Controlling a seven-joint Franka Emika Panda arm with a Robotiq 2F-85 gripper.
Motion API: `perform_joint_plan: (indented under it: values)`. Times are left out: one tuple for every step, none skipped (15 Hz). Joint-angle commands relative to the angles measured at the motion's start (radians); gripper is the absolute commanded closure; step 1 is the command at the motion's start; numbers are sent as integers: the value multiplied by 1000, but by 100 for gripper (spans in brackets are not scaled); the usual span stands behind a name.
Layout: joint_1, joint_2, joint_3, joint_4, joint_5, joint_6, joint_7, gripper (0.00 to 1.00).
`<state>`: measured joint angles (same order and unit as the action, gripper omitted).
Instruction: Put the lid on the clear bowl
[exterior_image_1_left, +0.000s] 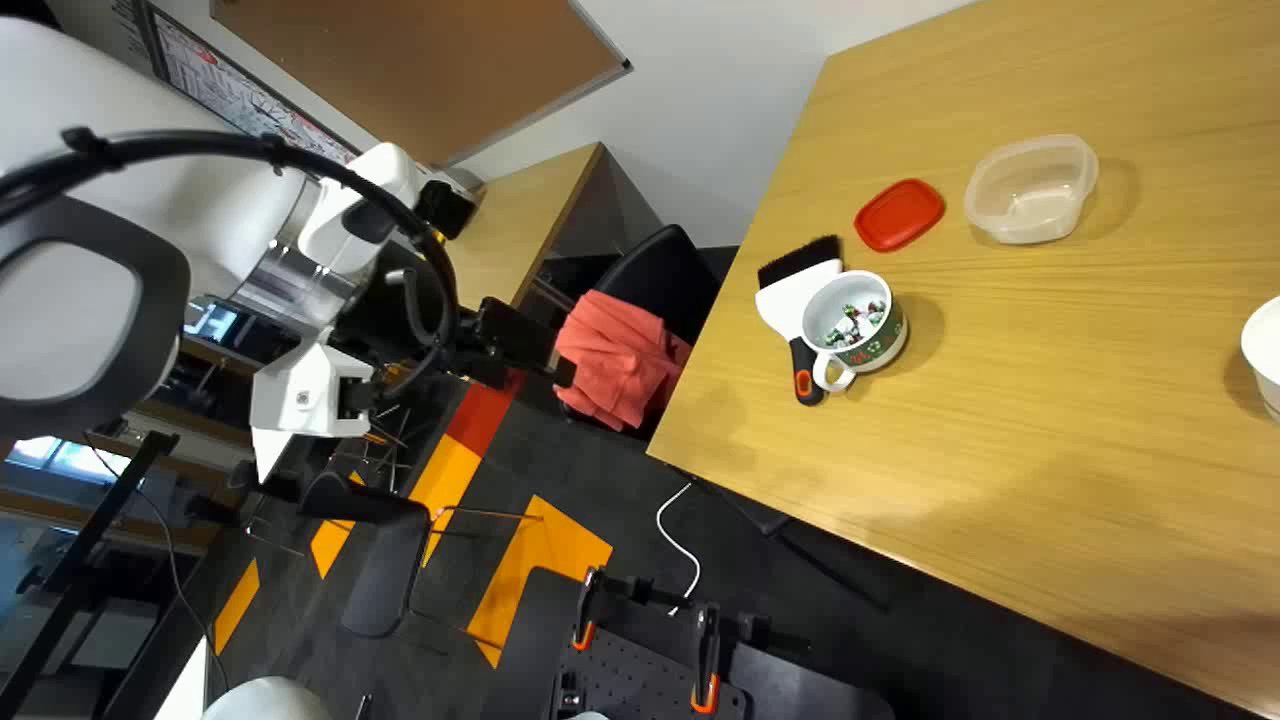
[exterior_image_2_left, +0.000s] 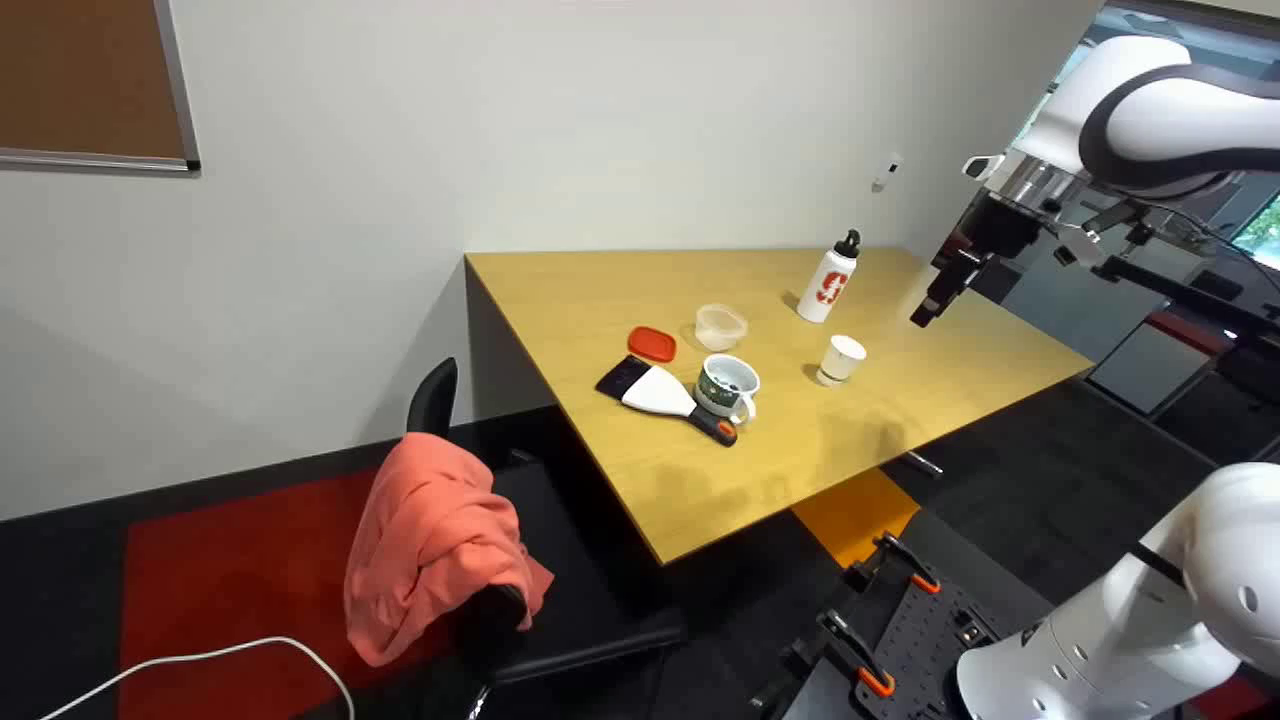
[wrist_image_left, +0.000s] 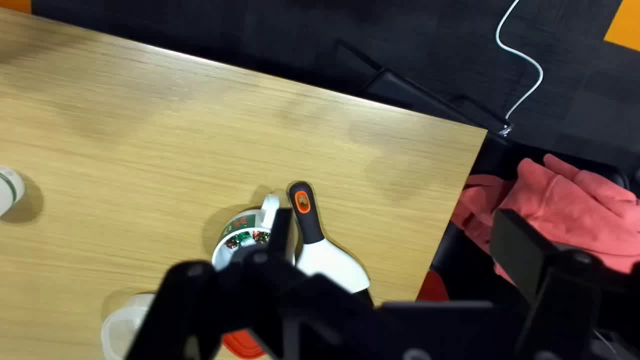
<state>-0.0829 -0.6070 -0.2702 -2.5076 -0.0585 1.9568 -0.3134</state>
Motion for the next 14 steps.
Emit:
perform_joint_plan:
  values:
    - [-14, 2, 12, 2, 8, -2, -7, 0]
    - [-14, 2, 12, 2, 8, -2, -7, 0]
    - [-14, 2, 12, 2, 8, -2, -7, 0]
    - [-14, 2, 12, 2, 8, -2, -7, 0]
    - [-14, 2, 12, 2, 8, -2, -7, 0]
    - [-14, 2, 12, 2, 8, -2, -7, 0]
    - [-15, 17, 16, 11, 9, 18, 7, 0]
    - [-16, 36, 19, 23, 11, 44, 25, 0]
    - [-19, 61, 24, 36, 12, 87, 52, 0]
    - [-25, 86, 29, 48, 13, 144, 87, 0]
    - [-30, 114, 33, 61, 13, 204, 123, 0]
    - [-38, 156, 38, 78, 13, 279, 165, 0]
    - [-47, 198, 45, 100, 12, 326, 212, 0]
    - [-57, 253, 50, 128, 13, 373, 257, 0]
